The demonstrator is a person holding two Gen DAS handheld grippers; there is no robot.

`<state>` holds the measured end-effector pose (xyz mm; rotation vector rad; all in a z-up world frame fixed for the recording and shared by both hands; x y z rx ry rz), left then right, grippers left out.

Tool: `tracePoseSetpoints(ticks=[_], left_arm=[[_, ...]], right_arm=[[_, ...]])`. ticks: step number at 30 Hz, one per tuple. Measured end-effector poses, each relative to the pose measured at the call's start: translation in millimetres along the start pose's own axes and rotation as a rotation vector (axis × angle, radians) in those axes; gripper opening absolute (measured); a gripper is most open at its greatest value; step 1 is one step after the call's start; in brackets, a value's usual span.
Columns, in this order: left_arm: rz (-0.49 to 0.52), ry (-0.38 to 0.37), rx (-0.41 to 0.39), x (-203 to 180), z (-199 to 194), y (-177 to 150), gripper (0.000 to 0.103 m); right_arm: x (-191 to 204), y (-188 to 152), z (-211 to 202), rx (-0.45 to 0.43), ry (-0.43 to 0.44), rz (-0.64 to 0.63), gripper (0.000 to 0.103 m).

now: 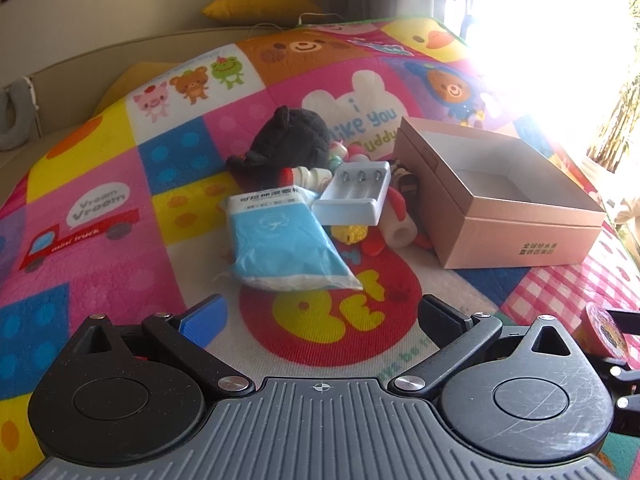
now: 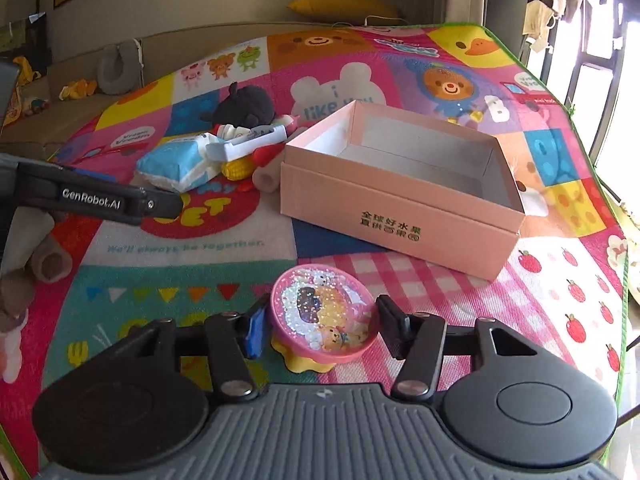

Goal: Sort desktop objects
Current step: 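Lift the pink toy with the right tool while the left tool grasps the blue wipes pack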

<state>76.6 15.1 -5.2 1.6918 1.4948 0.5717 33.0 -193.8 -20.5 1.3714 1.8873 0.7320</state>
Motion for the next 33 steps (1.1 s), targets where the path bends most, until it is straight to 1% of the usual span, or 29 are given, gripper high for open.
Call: tracePoseSetpoints(ticks=[1,3,6,9,13,17,18,19,21,23,25,27,29,33], left_arm=[[0.009,0.012,-0.005,0.3,3.1,2.9,0.103],[0.024,0.047,-0.009,3.2,9.7,9.1,0.103],[0.024,0.092,-0.008,11.3,19.5,16.7,0.103],[0.012,0.106,0.002,18.4,29.7,21.1,0.103],[0.006,0.124,0.016,23.1,40.9,22.4,0.103],[0.022,0.138,0.013,23.4,42.6,23.2,0.103],[0.029,0.143,0.01,23.2,41.6,22.9,0.101],[0.036,0.148,0.012,23.2,40.8,22.5,0.089],[0.041,0.143,0.029,23.9,40.3,20.4,0.074],[0.036,0.144,0.031,25.5,37.4,17.7,0.073],[0.039,0.144,0.032,24.5,30.8,14.6,0.065],[0.025,0.111,0.033,19.0,18.3,10.4,0.063],[0.016,0.026,0.048,4.7,2.7,2.8,0.064],[0.066,-0.115,0.087,-27.8,-15.1,-18.1,0.063]], right_arm=[[-0.5,-2.7,0.6,0.002,-0.01,0.009,0.057],[-1.6,-6.0,2.5,0.008,-0.023,0.033,0.067],[-2.1,-9.0,6.3,0.023,-0.021,0.067,0.072],[-3.5,-11.6,9.8,0.033,-0.028,0.093,0.082],[-3.0,-16.0,13.7,0.049,-0.02,0.118,0.086],[-1.5,-17.7,14.4,0.046,-0.012,0.126,0.097],[-1.4,-18.2,14.7,0.046,-0.01,0.128,0.099],[-1.1,-18.4,15.2,0.045,-0.008,0.128,0.1],[-0.2,-18.9,15.3,0.043,-0.006,0.125,0.101],[0.7,-19.0,15.7,0.043,-0.005,0.122,0.103],[1.2,-19.0,16.2,0.044,-0.004,0.122,0.103],[1.4,-19.1,16.7,0.043,-0.005,0.12,0.103],[1.6,-19.3,17.0,0.042,-0.006,0.12,0.103],[1.8,-19.6,17.6,0.043,-0.006,0.118,0.103]])
Point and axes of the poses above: each gripper's, at about its wrist camera, not at the fingertips, and z roughly the way its jaws point, x to its left, y to its top, the point moved 6 cm from there along z, roughly the way its jaws point, and after that the axes turned 12 degrees about -y, right-handed, at the moved point
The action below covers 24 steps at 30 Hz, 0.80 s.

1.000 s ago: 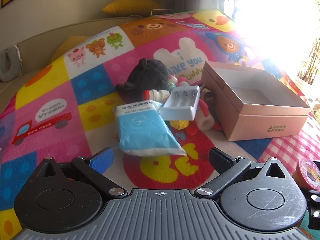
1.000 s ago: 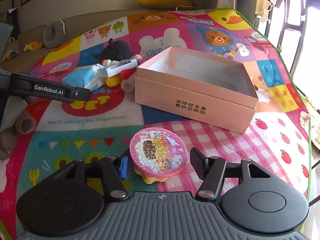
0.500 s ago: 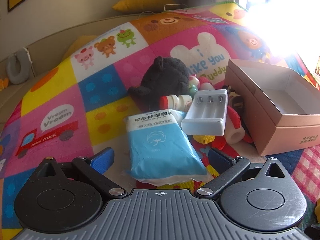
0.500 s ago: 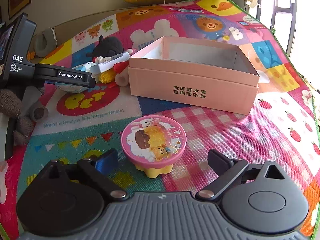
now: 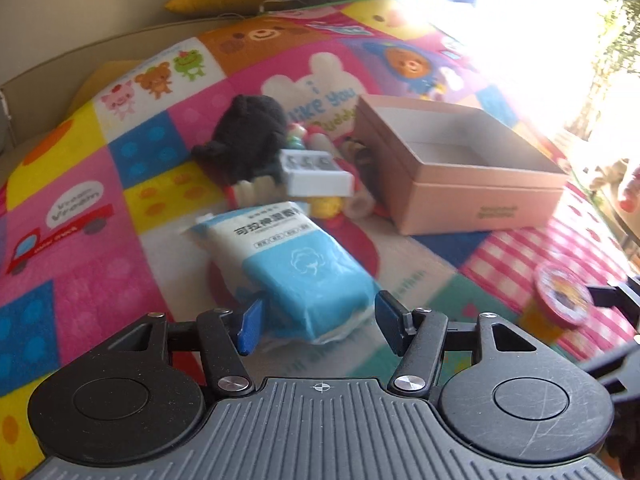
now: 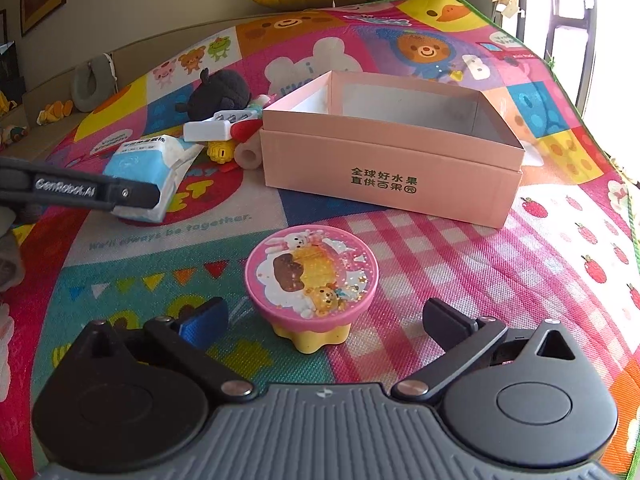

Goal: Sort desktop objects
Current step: 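Lift the pink toy with the right tool while the left tool grasps the blue wipes pack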

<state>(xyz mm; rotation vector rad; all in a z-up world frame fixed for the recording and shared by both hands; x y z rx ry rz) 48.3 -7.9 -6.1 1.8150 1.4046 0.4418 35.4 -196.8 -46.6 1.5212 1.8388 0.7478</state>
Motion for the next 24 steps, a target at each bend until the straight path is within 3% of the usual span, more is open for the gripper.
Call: tracePoseSetpoints(ticks=[2,7,16,23,24], left_arm=[[0.013,-0.051,0.02,-12.1,0.6,-9.1,0.064],[-0.006,-0.03,0.01,-13.9,6.2,-15.7,0.095],[-0.165,0.033,-0.052,6.4,10.7,19.6,0.102],[-0.103,0.165,-0.055,18.9,33.8,28.8,0.101],[-0.096,0.168,-0.058,21.1,32.1,26.7,0.095]], right_arm=[[-0.8,-0.3,-0.4,0.003,0.009,0.002,0.103],[0.0,-3.0,-5.0,0.023,0.042,-0.037,0.103],[2.3,-6.7,-7.3,-0.014,0.027,-0.039,0.103],[2.1,-7.3,-7.3,-0.022,0.023,-0.033,0.103],[2.1,-7.6,-7.4,-0.023,0.023,-0.033,0.103]])
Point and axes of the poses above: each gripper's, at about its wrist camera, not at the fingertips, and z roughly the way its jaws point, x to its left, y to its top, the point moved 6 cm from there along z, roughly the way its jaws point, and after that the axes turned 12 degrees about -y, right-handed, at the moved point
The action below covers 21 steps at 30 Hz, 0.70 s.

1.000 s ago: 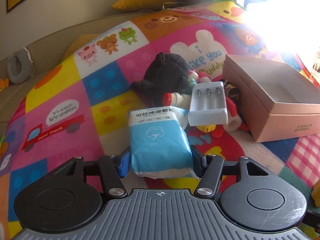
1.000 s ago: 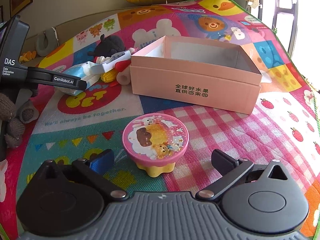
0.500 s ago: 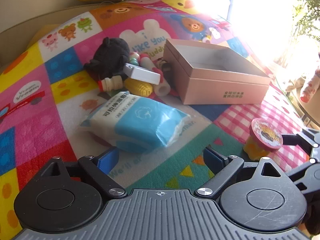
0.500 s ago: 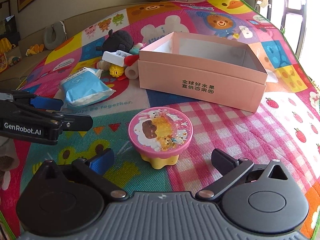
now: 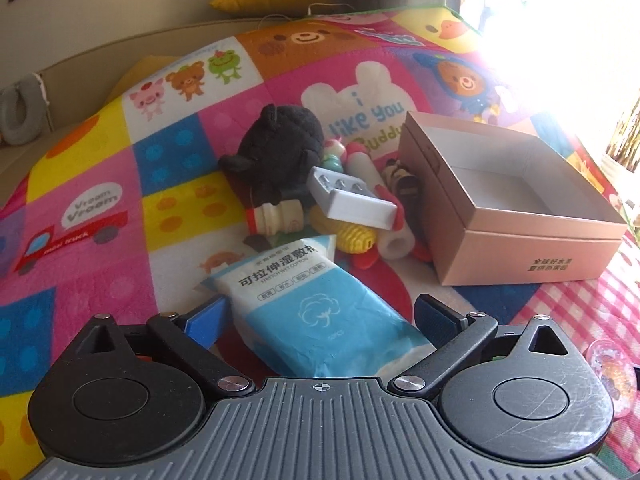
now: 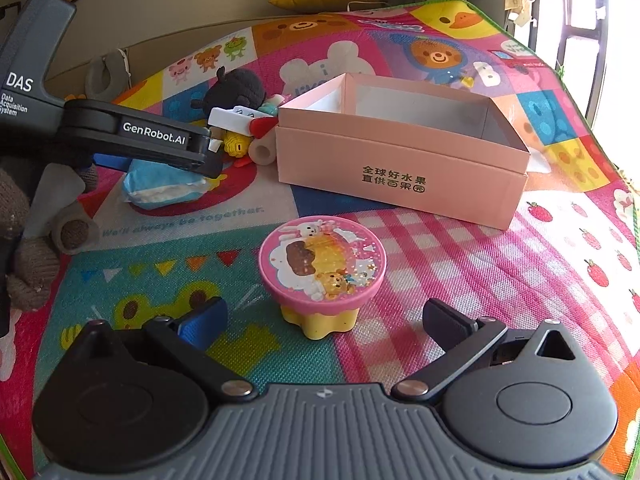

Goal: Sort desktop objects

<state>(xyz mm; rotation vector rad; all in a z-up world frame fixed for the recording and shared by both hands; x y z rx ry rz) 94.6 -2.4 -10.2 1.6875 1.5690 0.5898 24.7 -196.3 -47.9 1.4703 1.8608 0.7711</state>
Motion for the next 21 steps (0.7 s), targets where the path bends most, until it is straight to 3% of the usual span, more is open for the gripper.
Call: tracePoseSetpoints(ticks=[6,10,16,18,20,21], left_arm=[[0.049,0.003,0.005,7.9,-16.0,-9.3,0.068],[0.066,-0.042,0.02,5.1,-28.2,-20.3,0.059],[0.158,-0.285,0.078,-37.0,-52.4,-44.2,0.06],[0.194,-0.33,0.085,-49.4,-56.8,-51.3,0.062],[0.205,-0.338,0.085,-53.6,-57.0,-54.8,0.07],[0.203,-0.329,0.082,-52.7,-55.3,-55.7,0.082]], right_arm=[[-0.2,0.5,0.6,-0.001,0.0,0.001,0.103],[-0.9,0.7,-0.3,-0.003,-0.012,0.001,0.103],[-4.5,-1.8,-5.0,0.013,-0.032,0.0,0.103],[-6.5,-4.1,-9.0,0.018,-0.04,-0.006,0.103],[-9.9,-7.3,-14.0,0.014,-0.056,-0.012,0.103],[-11.9,-9.1,-16.4,0.01,-0.064,-0.013,0.103]])
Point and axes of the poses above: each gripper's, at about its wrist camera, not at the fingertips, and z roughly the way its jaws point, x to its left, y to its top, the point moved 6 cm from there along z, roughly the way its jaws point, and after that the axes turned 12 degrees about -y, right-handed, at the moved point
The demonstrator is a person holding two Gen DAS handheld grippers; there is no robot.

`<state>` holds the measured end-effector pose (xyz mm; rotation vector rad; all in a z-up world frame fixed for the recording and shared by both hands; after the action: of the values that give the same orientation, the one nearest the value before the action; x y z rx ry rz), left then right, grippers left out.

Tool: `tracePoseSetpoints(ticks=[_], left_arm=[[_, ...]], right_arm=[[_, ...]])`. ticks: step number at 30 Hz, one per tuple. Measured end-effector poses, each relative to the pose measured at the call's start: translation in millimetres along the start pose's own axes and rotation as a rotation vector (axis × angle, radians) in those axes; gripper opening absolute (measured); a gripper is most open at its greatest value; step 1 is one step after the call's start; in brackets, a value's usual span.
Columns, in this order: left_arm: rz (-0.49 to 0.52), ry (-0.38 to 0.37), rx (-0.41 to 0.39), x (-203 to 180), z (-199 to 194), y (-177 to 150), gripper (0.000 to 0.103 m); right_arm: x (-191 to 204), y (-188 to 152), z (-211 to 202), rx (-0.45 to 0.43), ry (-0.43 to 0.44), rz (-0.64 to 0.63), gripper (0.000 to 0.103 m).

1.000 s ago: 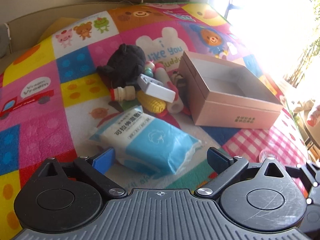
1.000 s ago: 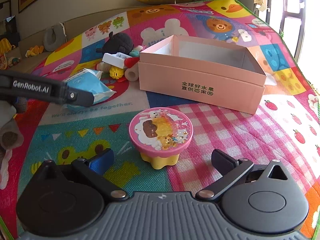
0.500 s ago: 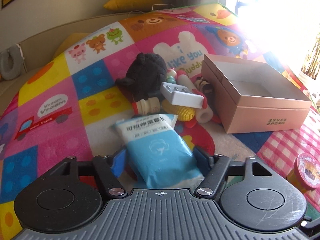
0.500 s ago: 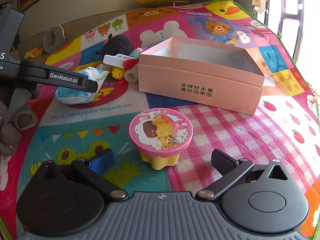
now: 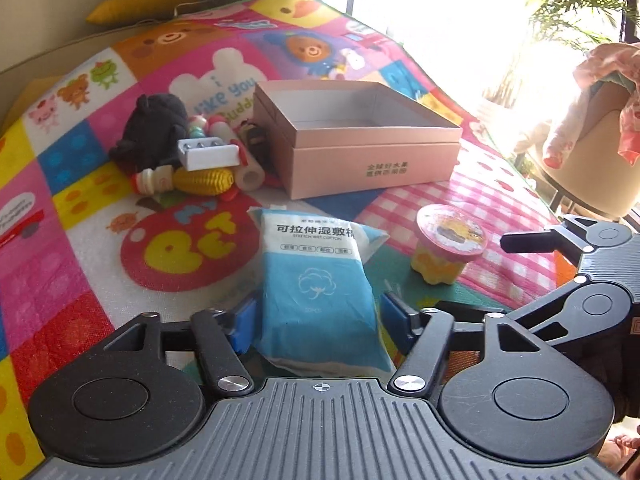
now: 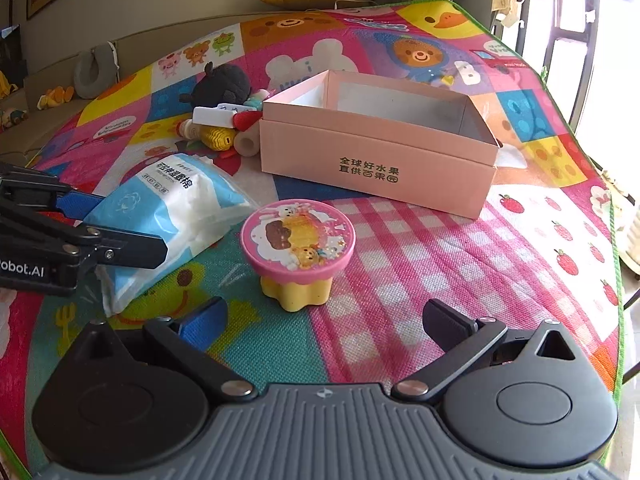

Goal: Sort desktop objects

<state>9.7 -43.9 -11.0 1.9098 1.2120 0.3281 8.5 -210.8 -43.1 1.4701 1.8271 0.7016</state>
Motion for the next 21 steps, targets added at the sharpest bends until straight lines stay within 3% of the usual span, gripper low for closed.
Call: tracePoseSetpoints(ticks=[2,6,12,21], left_arm=[[-0.021,0.03,-0.004,7.1,1.7,-1.3,0.095],[-0.079,0.061,0.018,23.7,2.4,-6.5,0.102],[-0.105,0.123,0.028,37.0,1.3,-13.1,0.103],[-0.107,0.143,0.037,39.5,1.6,-15.0,0.103]], right_arm=[[-3.9,-3.2,-2.7,-0.006,-0.013,0.005,0.103],[-8.7,-5.8,-0.6,0.012,-0.006,0.047,0.103],[-9.5,-5.3,1.8,0.033,0.002,0.058,0.103],[-7.7,-7.0,-1.8,0.048,0.022,0.042,0.103]])
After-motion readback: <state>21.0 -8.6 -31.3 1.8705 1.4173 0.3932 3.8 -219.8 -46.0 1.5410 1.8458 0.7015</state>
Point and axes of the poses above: each gripper's, at about its wrist camera, not at the fingertips, and z roughly the way its jaws point, x to its left, y to its top, the point moved 6 cm from there along z, roughly the way its jaws point, and after that the axes turned 12 degrees about -y, right-handed, at the moved point
